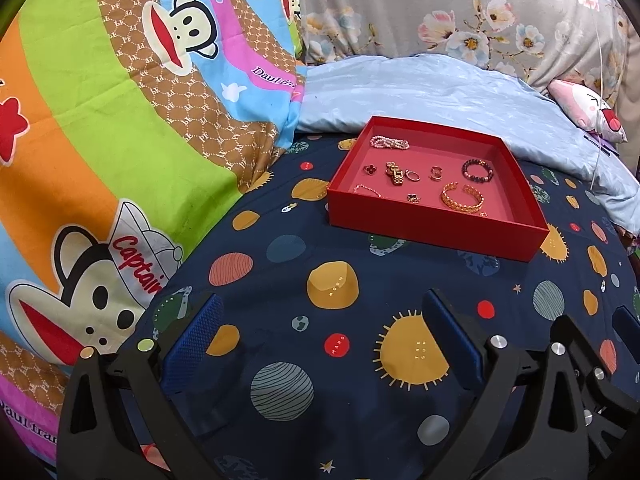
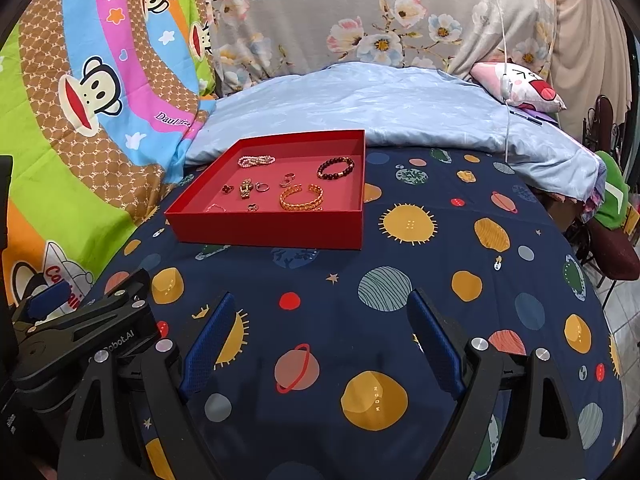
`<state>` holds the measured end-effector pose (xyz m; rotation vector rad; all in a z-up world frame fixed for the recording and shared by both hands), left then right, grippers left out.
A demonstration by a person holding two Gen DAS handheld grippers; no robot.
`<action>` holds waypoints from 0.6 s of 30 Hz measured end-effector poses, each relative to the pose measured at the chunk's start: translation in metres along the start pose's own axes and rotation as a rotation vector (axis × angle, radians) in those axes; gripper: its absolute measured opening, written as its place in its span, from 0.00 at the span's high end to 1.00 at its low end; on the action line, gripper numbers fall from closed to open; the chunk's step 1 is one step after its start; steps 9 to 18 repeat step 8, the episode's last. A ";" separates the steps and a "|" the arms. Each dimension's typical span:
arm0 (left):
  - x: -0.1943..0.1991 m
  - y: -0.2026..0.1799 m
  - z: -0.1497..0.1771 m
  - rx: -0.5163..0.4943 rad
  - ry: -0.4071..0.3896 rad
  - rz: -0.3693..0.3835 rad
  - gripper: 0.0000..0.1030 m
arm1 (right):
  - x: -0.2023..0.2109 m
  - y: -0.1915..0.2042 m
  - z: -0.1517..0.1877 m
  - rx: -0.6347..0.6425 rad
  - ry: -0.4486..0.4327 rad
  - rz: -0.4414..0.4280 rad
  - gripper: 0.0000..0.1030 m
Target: Organize jewelry
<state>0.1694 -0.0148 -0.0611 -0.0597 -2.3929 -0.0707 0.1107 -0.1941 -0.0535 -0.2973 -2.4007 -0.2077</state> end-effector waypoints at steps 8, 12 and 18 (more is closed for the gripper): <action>0.004 -0.003 -0.002 0.001 -0.018 0.014 0.06 | 0.000 -0.004 0.000 -0.003 -0.004 0.018 0.16; 0.004 -0.003 -0.002 0.001 -0.018 0.014 0.06 | 0.000 -0.004 0.000 -0.003 -0.004 0.018 0.16; 0.004 -0.003 -0.002 0.001 -0.018 0.014 0.06 | 0.000 -0.004 0.000 -0.003 -0.004 0.018 0.16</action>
Point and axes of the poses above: each gripper's, at about its wrist camera, not at the fingertips, and x roughly against the way its jaws point, y to its left, z to its underside, the point moved 9 cm from there along -x, roughly the way its jaws point, and after that the axes turned 2 degrees about z, right-handed, at the moved point
